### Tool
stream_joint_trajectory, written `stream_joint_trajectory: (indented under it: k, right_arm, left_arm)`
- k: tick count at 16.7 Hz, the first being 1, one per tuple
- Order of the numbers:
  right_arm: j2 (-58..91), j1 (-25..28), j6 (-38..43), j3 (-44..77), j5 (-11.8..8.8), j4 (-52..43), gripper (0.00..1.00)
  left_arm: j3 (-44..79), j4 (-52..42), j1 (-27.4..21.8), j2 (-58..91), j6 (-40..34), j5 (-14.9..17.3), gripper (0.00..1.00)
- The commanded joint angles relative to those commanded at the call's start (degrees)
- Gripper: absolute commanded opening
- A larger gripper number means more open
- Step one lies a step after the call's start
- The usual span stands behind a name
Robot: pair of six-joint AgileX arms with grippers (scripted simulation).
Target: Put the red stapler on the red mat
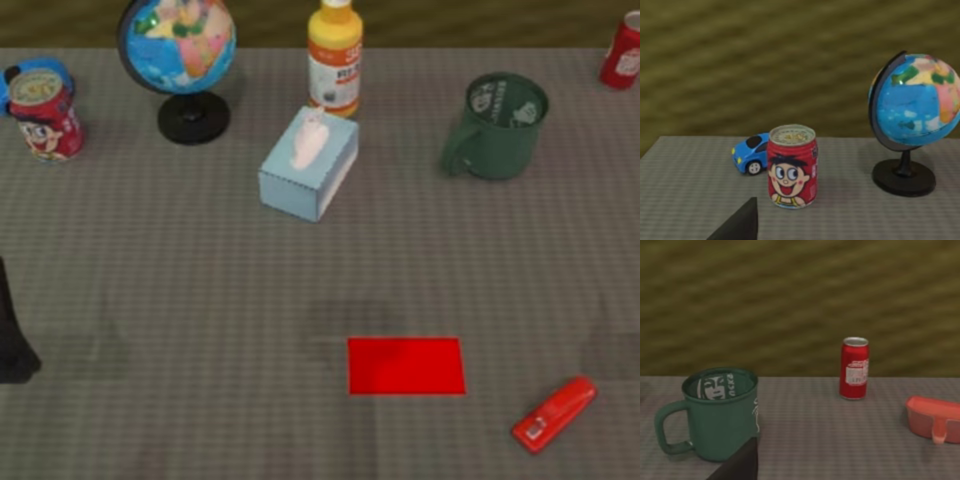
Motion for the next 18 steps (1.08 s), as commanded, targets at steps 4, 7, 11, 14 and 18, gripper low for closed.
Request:
stream_joint_trajectory:
  k: [4,7,11,14,18]
  right_arm:
    - [1.88,0.78,1.89,1.71,-0.05,-1.69,1.0]
    - [9.21,3.32,9.16,7.69,-0.04,-7.56,1.0]
    - [27.19,8.4,25.14,19.61,0.1,-19.63,1.0]
    - [44.06,12.89,38.85,29.54,0.24,-30.27,1.0]
    - [63.85,18.83,55.45,42.18,0.29,-43.95,1.0]
  left_arm:
    - [0.0,0.0,0.0,0.0,0.0,0.0,1.0]
    - [0.0,0.0,0.0,0.0,0.0,0.0,1.0]
    - [0.0,0.0,0.0,0.0,0.0,0.0,1.0]
    - [0.0,0.0,0.0,0.0,0.0,0.0,1.0]
    - [0.0,0.0,0.0,0.0,0.0,0.0,1.0]
